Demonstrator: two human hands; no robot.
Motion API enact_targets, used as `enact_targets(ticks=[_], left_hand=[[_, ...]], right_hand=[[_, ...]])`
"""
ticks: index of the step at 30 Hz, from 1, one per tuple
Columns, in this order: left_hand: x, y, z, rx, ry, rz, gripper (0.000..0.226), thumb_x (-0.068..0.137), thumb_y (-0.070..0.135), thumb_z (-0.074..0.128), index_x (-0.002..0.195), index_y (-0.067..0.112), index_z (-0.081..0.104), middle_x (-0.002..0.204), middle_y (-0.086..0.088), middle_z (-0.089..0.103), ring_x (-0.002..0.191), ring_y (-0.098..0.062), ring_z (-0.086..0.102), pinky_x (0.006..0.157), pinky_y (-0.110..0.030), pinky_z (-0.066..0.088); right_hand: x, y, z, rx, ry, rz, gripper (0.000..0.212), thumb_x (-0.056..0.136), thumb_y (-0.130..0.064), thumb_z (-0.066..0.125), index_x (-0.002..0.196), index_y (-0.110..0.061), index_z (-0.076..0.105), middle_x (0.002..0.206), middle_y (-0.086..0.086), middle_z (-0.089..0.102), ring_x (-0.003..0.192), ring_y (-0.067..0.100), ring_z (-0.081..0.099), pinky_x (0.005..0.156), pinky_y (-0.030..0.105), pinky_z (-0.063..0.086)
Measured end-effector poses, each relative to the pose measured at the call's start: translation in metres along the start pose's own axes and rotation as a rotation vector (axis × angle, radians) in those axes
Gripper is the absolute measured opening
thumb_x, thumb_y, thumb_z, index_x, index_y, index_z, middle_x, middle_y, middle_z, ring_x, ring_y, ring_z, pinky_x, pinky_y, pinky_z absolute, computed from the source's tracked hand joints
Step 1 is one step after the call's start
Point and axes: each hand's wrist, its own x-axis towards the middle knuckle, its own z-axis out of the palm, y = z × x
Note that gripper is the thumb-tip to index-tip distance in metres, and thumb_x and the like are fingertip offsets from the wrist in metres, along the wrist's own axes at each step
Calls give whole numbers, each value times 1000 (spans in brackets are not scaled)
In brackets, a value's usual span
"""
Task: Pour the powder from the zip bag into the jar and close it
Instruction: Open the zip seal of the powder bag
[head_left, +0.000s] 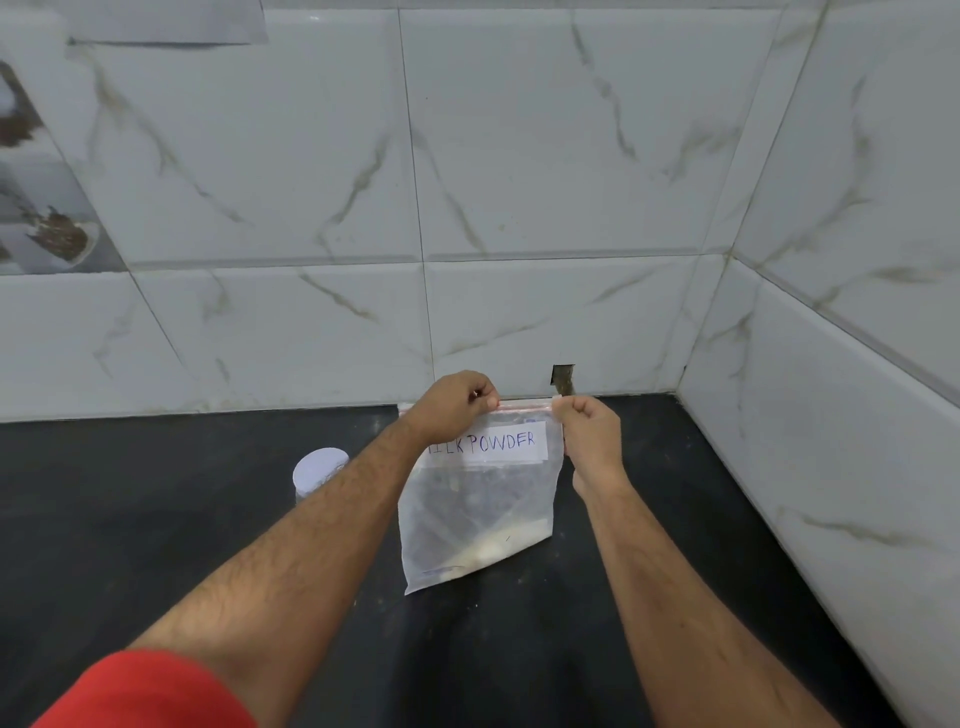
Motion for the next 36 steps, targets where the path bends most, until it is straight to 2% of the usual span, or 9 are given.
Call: enact_targets(ticks=[2,4,9,12,16,21,25,30,36], left_hand=[[-2,2,-3,19,-2,4,11,97,16,59,89,12,65,90,4,60,84,-15,53,71,-24,37],[-3,5,-4,26,-11,11,11,97,17,59,88,14,64,87,5,58,81,-15,52,67,-22,37],[-12,9,-4,7,-8,31,13,98,17,57,90,10,65,85,-3,62,78,-18,51,72,-32,41],[-17,4,-8,12,32,16,17,99,21,55,93,9,66,77,-1,57,73,-19,47,69,-34,39],[-21,-5,-15,45,52,-10,17,99,23,55,92,11,65,84,-3,60,78,-20,51,79,-39,44],[-26,-20,-28,93,82,-56,16,99,24,56,94,13,66,97,-1,66,93,-25,60,92,-40,43],[-31,-34,-41,143,90,-95,17,99,25,57,93,12,67,93,-1,65,92,-27,61,91,-41,43],[-38,-54,-58,137,86,-120,14,99,23,57,89,15,64,96,-2,65,94,-26,60,88,-41,46],[-35,-58,-66,110,133,-108,14,99,23,57,90,16,65,99,-5,66,97,-29,62,89,-44,48]], right_hand=[[1,-7,0,-120,-107,-73,4,90,-13,72,88,-11,69,84,-2,69,77,11,62,64,14,49],[6,-18,1,-341,-228,-187,14,86,-21,76,96,-12,72,95,-4,71,88,8,64,76,20,50],[9,-50,13,-890,-449,-339,15,83,-22,74,68,-21,73,72,-6,70,76,18,64,75,39,52],[12,-58,13,-794,-492,-302,12,81,-11,74,69,-10,76,69,-3,72,70,15,62,70,33,50],[12,-60,11,-688,-506,-229,24,79,-3,74,59,-16,72,61,-9,70,57,1,61,61,20,47],[13,-60,4,-659,-481,-212,23,79,-1,73,60,-13,70,68,-2,72,67,9,64,69,24,53],[15,-59,-6,-634,-449,-215,11,80,0,72,69,1,72,68,2,70,66,9,63,65,24,51],[16,-64,-15,-624,-453,-212,20,82,-1,73,63,-8,70,51,-12,63,48,-3,56,49,11,44],[10,-70,-10,-581,-449,-236,27,83,-2,72,58,-13,68,55,-8,63,49,-1,55,49,12,43]])
